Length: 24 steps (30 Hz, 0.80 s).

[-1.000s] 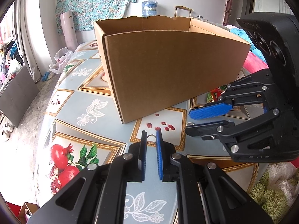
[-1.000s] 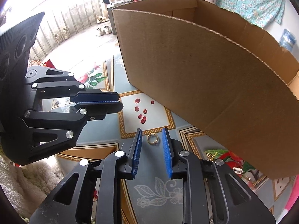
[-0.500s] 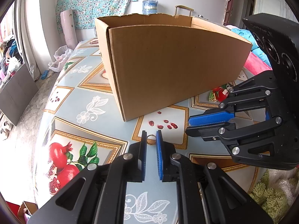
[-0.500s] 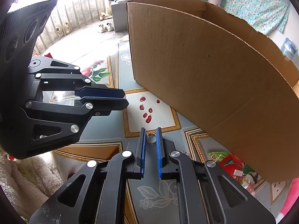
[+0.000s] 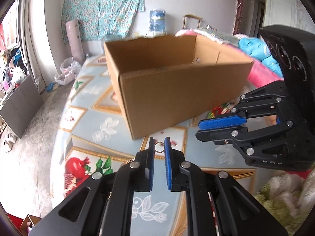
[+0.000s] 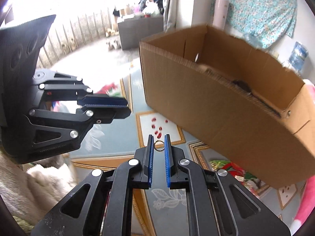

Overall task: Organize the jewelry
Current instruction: 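Lift the gold ring with the right gripper and carry it over the box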

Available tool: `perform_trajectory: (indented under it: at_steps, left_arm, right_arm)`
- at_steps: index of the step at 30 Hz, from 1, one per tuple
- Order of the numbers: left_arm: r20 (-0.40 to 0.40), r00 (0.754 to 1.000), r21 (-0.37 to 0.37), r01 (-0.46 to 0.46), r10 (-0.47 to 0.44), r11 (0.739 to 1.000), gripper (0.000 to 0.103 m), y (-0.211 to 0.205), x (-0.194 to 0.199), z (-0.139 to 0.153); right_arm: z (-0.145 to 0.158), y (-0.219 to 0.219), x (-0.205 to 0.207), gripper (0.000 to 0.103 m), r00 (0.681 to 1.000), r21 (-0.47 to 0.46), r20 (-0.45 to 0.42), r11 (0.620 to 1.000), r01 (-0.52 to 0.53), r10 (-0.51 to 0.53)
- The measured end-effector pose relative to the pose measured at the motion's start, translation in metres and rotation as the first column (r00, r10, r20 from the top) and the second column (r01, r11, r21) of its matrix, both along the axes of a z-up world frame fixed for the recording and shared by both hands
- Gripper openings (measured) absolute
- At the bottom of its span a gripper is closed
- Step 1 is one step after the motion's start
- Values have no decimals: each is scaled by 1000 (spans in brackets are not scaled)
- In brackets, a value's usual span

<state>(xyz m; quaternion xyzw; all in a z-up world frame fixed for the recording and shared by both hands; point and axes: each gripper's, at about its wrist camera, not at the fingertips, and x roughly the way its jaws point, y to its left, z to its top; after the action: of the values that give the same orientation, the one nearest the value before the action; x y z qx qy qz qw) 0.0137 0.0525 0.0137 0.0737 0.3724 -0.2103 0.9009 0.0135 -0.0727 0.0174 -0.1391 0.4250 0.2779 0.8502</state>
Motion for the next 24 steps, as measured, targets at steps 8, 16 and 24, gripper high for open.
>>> perform_trajectory:
  at_steps: [8,16,24]
  left_arm:
    - [193,978,-36,83,-75,996,9,-14,-13,84]
    - [115,983,-21,148,-144,989,9,-59,77,90]
    - [-162,977,-26,137,-140,990,10,-92,155,42]
  right_arm:
    - [86,-49,-10,8,982,142,178,989,33,-58]
    - [84,-93,80,9,977,183,32,962,203,-212]
    - [42,-124,119,9,938,164,-123,926,341,-324]
